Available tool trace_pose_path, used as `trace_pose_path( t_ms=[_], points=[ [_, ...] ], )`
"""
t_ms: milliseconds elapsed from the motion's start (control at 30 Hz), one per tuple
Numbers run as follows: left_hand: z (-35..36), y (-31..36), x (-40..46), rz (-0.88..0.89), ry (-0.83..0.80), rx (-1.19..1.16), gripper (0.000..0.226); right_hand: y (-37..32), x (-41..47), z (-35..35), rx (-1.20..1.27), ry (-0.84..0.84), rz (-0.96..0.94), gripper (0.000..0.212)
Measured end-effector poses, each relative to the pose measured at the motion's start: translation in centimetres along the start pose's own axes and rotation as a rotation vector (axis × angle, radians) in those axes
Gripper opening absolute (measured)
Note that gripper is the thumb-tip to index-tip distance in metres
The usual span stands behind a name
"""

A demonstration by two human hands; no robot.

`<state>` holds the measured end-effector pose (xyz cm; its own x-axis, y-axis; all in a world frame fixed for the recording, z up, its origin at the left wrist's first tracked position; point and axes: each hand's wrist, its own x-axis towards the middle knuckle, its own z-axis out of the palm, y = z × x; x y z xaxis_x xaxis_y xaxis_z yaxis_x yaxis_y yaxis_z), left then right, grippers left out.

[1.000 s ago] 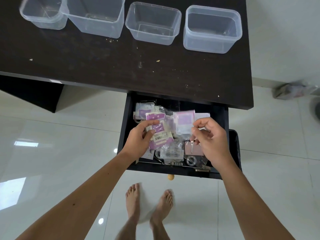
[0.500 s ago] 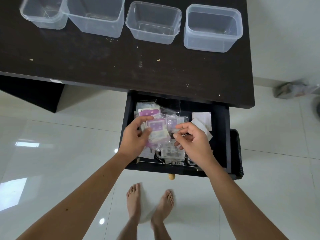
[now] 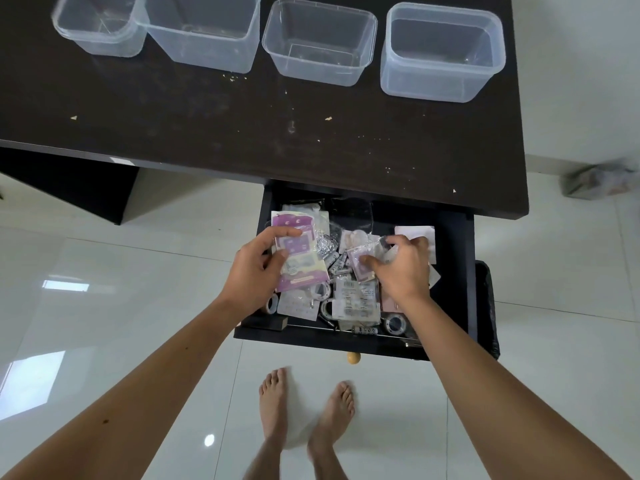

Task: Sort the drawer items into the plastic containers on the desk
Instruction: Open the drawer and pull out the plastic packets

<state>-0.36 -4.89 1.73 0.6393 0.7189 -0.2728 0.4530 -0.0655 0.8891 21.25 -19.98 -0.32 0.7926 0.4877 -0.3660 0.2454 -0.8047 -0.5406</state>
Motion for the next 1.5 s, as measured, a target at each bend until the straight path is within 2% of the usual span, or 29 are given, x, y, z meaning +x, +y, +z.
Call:
trace_pose_path(
  t_ms=[100, 233, 400, 500, 567, 700, 767, 867, 967, 1067, 1233, 1333, 1500],
  points=[
    [0.1, -0.4, 0.4, 0.010, -0.005, -0.030, 0.042, 1.1, 0.0, -0.2, 0.051, 0.063, -0.086, 0.040],
    [0.4, 0.1, 0.4, -0.015, 0.026, -0.003, 0.043, 1.6, -1.1, -2.2, 0.182, 0.048, -0.107, 0.029],
    [1.7, 1.5, 0.1, -0.041, 0.011, 0.006, 0.044, 0.5, -3.8, -7.3, 0.410, -0.212, -0.160, 0.037],
    [3.1, 2.6, 0.0, -0.009, -0.112, 0.035, 0.043, -0.6, -4.5, -8.5, 0.447, -0.340, -0.168, 0.051],
    [4.3, 3.4, -0.2, 0.007, -0.221, -0.029, 0.041, -1.1, -4.4, -8.1, 0.418, -0.362, -0.168, 0.058],
    [6.1, 5.2, -0.5, -0.073, -0.333, -0.304, 0.023, -0.7, -4.4, -7.4, 0.376, -0.249, -0.142, 0.059],
    [6.5, 5.5, -0.6, -0.102, -0.376, -0.408, 0.025, -0.2, -4.4, -7.1, 0.315, -0.136, -0.147, 0.059],
    [7.2, 5.6, -0.7, -0.091, -0.402, -0.381, 0.037, 0.8, -4.4, -6.7, 0.305, -0.056, -0.162, 0.058],
    [7.3, 5.6, -0.7, -0.050, -0.354, -0.312, 0.039, 2.1, -4.2, -7.0, 0.361, -0.040, -0.170, 0.046],
    [6.2, 4.9, -0.4, -0.007, -0.320, -0.236, 0.038, 4.2, -3.3, -7.5, 0.158, 0.006, -0.259, 0.039],
    [4.3, 2.7, 0.4, -0.023, -0.287, -0.138, 0.046, 5.9, -1.8, -6.8, -0.318, -0.273, -0.342, 0.066],
    [3.6, 2.2, 0.3, -0.007, -0.245, -0.119, 0.044, 5.8, -1.3, -5.8, -0.372, -0.204, -0.358, 0.060],
    [3.0, 1.5, -0.2, -0.030, -0.221, -0.127, 0.039, 5.8, -0.7, -4.8, -0.350, -0.114, -0.268, 0.044]
  ],
)
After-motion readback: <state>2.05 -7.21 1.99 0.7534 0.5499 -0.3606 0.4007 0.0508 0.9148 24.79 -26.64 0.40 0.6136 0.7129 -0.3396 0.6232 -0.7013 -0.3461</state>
